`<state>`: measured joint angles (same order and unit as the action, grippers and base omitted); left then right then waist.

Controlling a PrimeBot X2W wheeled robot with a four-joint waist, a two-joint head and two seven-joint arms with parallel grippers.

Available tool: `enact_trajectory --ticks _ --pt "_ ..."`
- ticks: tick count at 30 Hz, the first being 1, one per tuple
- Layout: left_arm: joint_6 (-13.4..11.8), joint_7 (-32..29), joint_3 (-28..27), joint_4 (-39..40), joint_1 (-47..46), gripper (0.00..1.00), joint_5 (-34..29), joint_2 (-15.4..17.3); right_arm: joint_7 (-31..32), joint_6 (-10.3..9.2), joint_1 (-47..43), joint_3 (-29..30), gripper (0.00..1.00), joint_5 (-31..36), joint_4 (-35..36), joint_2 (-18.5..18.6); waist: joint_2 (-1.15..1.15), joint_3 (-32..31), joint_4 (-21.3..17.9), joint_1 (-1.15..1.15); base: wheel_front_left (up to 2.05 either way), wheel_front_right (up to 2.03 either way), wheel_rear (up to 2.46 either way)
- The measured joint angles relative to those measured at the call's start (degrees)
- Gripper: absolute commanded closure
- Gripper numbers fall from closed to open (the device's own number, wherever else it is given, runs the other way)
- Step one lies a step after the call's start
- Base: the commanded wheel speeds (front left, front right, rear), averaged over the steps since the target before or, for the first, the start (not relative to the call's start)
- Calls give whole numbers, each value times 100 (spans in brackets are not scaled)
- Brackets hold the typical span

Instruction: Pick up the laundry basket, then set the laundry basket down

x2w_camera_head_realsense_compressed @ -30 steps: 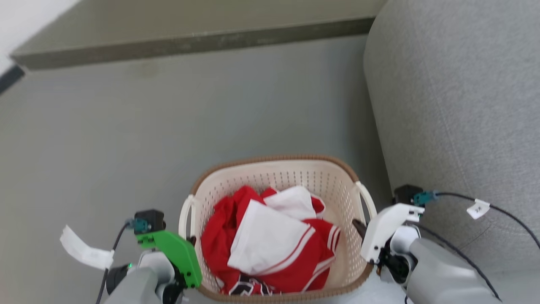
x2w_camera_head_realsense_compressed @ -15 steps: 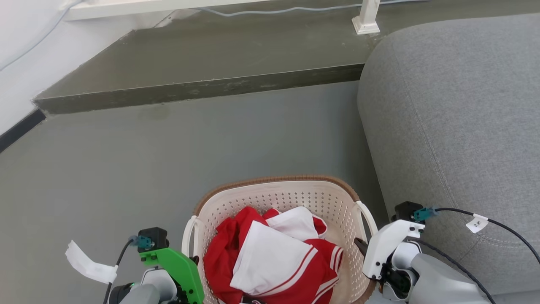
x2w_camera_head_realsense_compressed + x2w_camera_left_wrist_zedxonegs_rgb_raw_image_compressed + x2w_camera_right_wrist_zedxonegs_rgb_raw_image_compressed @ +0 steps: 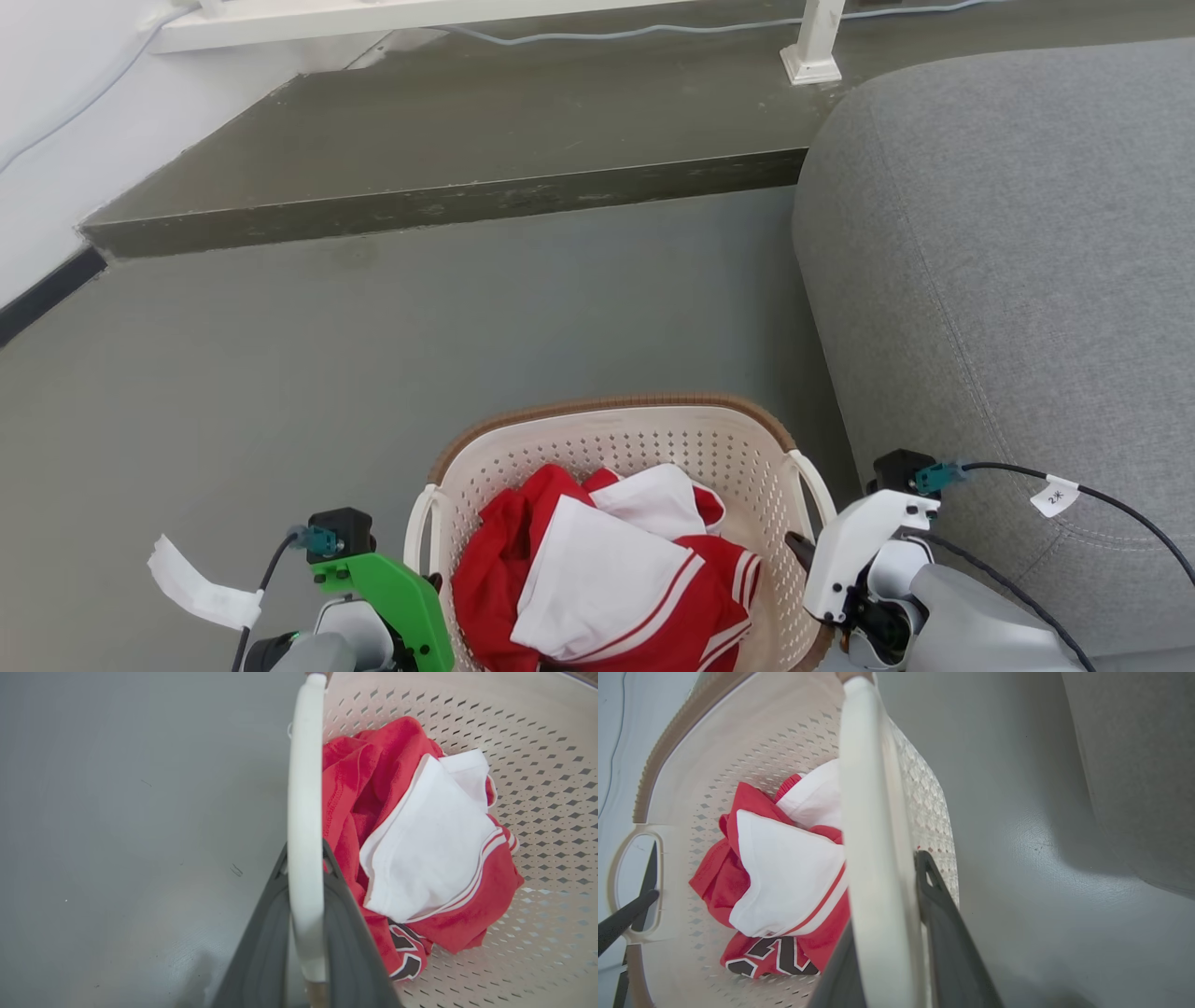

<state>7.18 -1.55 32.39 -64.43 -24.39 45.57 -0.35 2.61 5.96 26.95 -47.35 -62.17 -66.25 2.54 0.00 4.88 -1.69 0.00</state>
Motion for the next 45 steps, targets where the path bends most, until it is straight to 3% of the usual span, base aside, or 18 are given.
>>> enact_trajectory --ticks 45 --pt "-224 -41 336 164 32 100 349 34 -14 0 -1 -182 100 -159 -49 26 0 54 5 0 0 0 0"
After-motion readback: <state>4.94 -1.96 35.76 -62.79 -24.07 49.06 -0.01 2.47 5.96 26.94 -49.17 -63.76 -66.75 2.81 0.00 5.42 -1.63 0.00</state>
